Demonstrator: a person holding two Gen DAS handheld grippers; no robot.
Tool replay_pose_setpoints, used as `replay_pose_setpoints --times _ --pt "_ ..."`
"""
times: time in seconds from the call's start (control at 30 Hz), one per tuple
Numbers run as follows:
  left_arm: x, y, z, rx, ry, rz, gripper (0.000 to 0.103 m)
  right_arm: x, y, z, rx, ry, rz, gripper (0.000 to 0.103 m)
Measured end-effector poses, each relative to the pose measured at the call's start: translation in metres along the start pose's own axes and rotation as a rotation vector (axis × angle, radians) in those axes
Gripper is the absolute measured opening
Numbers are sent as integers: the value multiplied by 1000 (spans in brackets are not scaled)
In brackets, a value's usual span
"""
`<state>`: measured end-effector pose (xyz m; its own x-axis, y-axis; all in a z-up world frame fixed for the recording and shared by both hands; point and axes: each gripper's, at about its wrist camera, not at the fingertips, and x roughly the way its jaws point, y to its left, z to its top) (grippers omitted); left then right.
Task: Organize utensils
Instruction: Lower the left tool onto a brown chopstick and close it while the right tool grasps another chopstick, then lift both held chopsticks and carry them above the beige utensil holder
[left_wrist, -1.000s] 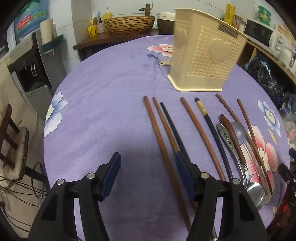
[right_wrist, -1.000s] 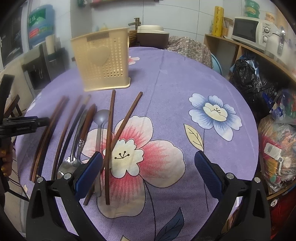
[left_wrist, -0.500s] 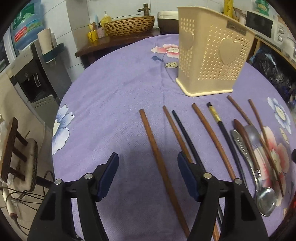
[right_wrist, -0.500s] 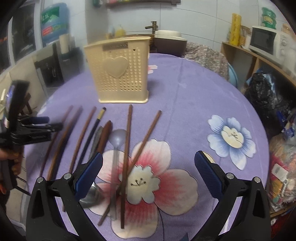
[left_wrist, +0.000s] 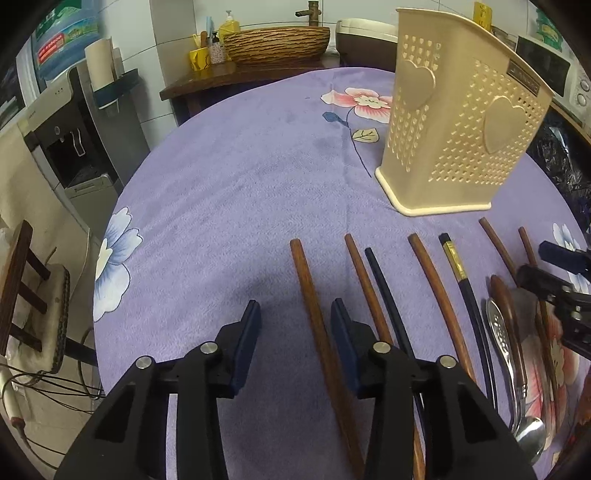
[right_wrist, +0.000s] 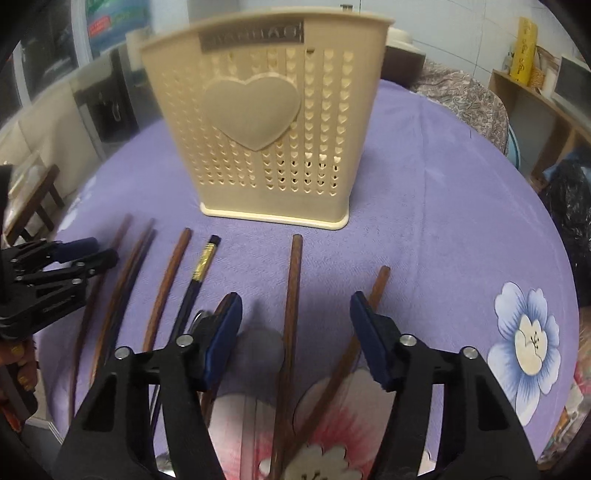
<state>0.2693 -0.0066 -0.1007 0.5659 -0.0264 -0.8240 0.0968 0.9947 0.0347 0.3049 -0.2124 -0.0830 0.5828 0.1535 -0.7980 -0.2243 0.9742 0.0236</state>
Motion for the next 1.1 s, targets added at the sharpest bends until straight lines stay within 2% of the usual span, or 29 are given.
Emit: replay_pose_setpoints --times 0.13,0.33,0.63,0.73,0.93,1.1 --pt "1 1 4 -10 9 -3 28 23 -2 10 19 52 -10 50" --pt "4 0 7 -8 7 -4 20 33 1 21 20 62 -16 46" --pt "6 -5 10 11 -2 3 11 33 11 24 1 49 -10 19" --pt "6 -6 11 15 1 0 11 30 12 22 0 46 -2 10" --pt "6 -10 12 17 -3 -19 10 23 -1 16 37 13 44 8" --pt "-8 -8 15 6 -44 -44 9 -5 -11 10 55 -63 63 8"
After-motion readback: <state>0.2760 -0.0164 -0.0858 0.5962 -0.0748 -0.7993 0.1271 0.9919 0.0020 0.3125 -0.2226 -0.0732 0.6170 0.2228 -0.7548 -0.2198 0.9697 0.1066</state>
